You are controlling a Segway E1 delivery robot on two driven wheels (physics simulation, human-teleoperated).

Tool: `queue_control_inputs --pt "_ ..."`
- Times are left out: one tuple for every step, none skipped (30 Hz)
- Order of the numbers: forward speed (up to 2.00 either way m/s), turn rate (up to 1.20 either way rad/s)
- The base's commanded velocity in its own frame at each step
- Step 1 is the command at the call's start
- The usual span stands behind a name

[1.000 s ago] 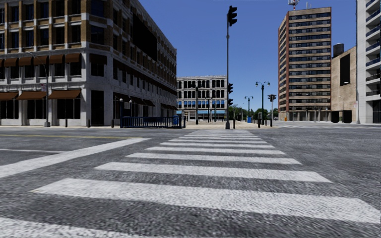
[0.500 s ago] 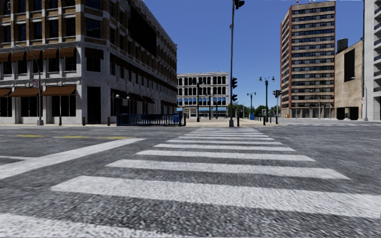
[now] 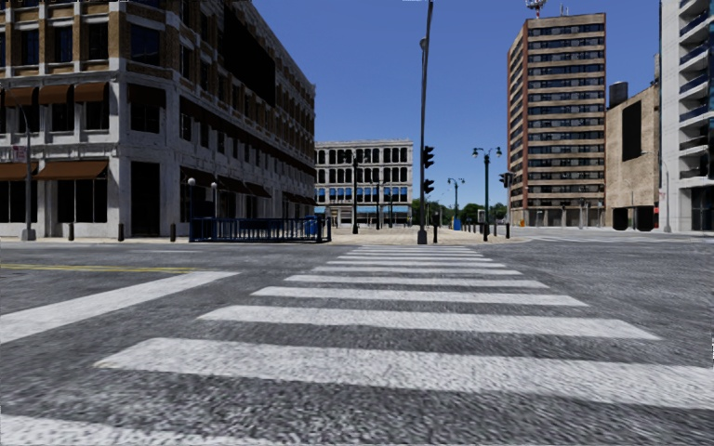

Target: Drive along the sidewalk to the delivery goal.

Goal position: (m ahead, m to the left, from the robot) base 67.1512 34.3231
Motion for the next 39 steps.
queue_control_inputs --pt "2.0 -0.69" --pt "2.0 -0.7" --pt "2.0 -0.69" --pt "2.0 0.0" --pt "2.0 0.0" --pt "2.0 0.0" --pt "2.0 0.0" --pt "2.0 0.0" --pt "2.0 0.0" --pt "2.0 0.0" --pt "2.0 0.0" --pt "2.0 0.0" --pt "2.0 0.0" --pt "2.0 0.0" --pt "2.0 0.0" --pt "2.0 0.0" --pt "2.0 0.0" --pt "2.0 0.0" --pt "2.0 0.0" --pt "2.0 0.0" --pt "2.0 0.0" --pt "2.0 0.0" --pt "2.0 0.0" --pt "2.0 0.0" --pt "2.0 0.0" --pt "2.0 0.0" --pt "2.0 0.0" --pt "2.0 0.0" --pt "2.0 0.0" --pt "2.0 0.0" --pt "2.0 0.0" --pt "2.0 0.0" --pt "2.0 0.0" --pt "2.0 0.0" --pt "2.0 0.0" --pt "2.0 0.0" --pt "2.0 0.0" --pt "2.0 0.0" --pt "2.0 0.0"
